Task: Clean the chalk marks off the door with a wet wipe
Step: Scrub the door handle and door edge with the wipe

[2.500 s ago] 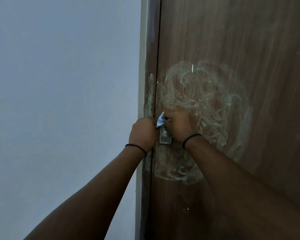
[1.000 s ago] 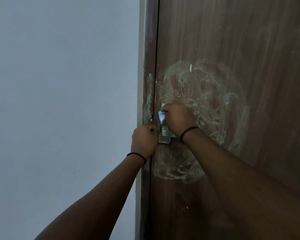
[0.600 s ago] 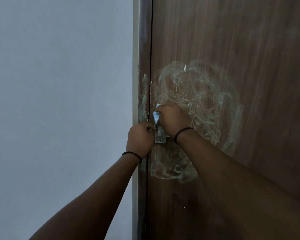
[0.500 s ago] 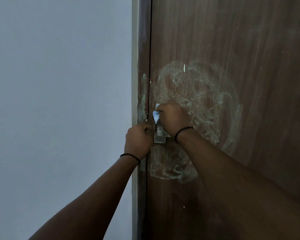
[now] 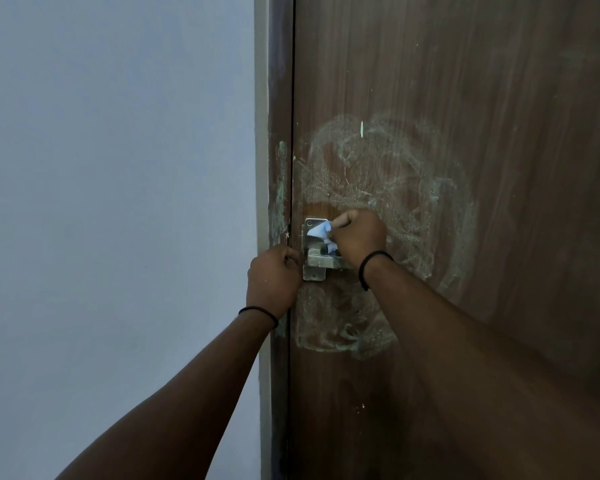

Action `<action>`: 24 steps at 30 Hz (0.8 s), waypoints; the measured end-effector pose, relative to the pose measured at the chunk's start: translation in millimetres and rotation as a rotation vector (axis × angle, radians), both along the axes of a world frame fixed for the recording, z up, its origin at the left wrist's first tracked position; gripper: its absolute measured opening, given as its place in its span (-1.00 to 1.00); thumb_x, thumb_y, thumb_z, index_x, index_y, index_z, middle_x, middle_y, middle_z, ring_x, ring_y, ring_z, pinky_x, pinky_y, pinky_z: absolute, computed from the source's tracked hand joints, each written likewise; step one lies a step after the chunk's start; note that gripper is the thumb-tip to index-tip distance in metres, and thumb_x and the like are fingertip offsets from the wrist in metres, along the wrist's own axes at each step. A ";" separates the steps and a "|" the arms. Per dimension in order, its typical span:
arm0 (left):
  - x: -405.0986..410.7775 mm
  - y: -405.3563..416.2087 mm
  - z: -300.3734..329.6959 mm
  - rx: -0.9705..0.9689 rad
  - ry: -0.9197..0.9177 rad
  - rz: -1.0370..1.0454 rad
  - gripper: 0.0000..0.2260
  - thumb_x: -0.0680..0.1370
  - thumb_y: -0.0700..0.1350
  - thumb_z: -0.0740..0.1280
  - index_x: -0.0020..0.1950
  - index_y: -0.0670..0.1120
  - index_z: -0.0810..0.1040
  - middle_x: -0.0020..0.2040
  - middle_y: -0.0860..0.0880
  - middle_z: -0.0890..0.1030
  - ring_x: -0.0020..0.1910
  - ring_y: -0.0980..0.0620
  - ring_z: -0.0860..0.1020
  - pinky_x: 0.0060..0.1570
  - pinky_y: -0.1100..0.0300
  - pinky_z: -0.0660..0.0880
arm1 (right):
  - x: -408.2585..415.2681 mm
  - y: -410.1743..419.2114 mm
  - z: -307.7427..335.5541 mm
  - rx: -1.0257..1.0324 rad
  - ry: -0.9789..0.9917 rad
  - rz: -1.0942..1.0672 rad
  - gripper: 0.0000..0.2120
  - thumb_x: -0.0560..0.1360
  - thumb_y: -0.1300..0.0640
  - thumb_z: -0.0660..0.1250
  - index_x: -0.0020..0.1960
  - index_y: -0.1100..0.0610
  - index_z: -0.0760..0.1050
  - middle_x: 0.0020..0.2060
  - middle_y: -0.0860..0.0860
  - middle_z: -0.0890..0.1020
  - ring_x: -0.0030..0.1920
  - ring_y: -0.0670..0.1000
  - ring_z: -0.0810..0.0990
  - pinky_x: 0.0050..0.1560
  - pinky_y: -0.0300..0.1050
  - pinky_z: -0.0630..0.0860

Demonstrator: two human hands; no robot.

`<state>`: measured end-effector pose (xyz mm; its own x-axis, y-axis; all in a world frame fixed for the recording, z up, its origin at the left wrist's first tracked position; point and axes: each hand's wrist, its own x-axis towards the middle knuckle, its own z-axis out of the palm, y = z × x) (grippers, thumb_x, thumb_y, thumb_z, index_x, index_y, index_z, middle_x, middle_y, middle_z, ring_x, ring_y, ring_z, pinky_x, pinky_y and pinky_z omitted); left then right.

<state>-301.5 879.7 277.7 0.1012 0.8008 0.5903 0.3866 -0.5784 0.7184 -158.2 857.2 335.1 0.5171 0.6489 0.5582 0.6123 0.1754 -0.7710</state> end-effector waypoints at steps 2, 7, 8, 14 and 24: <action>0.9 0.0 -1.0 -0.007 0.005 -0.001 -0.75 0.52 -0.28 0.17 -0.10 -0.12 0.65 -0.20 -0.09 0.67 -0.22 -0.10 0.63 -0.13 -0.08 0.63 | -4.4 -0.3 -2.5 0.095 -0.009 -0.020 -0.89 0.45 0.29 0.37 -0.19 0.15 0.64 -0.23 -0.03 0.65 -0.20 -0.08 0.59 -0.21 -0.27 0.49; 0.2 0.7 -1.6 0.018 0.015 0.020 -0.76 0.53 -0.27 0.19 -0.10 -0.11 0.65 -0.21 -0.06 0.66 -0.23 -0.06 0.62 -0.13 -0.05 0.63 | 4.4 2.3 -0.9 -0.169 -0.133 -0.006 -0.79 0.40 0.28 0.40 -0.36 0.05 0.57 -0.28 0.04 0.68 -0.20 0.00 0.64 -0.22 -0.21 0.50; 0.2 1.3 -1.7 0.022 0.020 0.022 -0.76 0.53 -0.27 0.19 -0.10 -0.11 0.65 -0.20 -0.06 0.66 -0.23 -0.05 0.62 -0.14 -0.03 0.62 | 4.7 2.9 0.8 -0.141 -0.108 0.004 -0.80 0.40 0.29 0.39 -0.36 0.07 0.58 -0.30 0.04 0.68 -0.20 0.02 0.65 -0.21 -0.18 0.54; 3.4 -0.7 -6.3 0.107 0.091 0.044 -0.78 0.54 -0.27 0.21 -0.07 -0.12 0.65 -0.11 -0.06 0.68 -0.18 0.00 0.58 -0.21 0.22 0.47 | 2.4 6.9 10.5 -0.134 -0.119 -0.009 -0.91 0.40 0.28 0.42 -0.10 0.23 0.66 -0.12 0.10 0.70 -0.09 0.07 0.66 -0.04 -0.04 0.63; 3.9 0.0 -8.1 0.123 0.085 0.044 -0.78 0.54 -0.26 0.20 -0.06 -0.13 0.65 -0.10 -0.06 0.68 -0.15 -0.01 0.59 -0.17 0.16 0.52 | -1.0 7.6 16.4 -0.111 -0.158 -0.097 -0.86 0.40 0.25 0.42 -0.04 0.22 0.65 -0.09 0.13 0.69 -0.06 0.11 0.66 -0.10 -0.12 0.57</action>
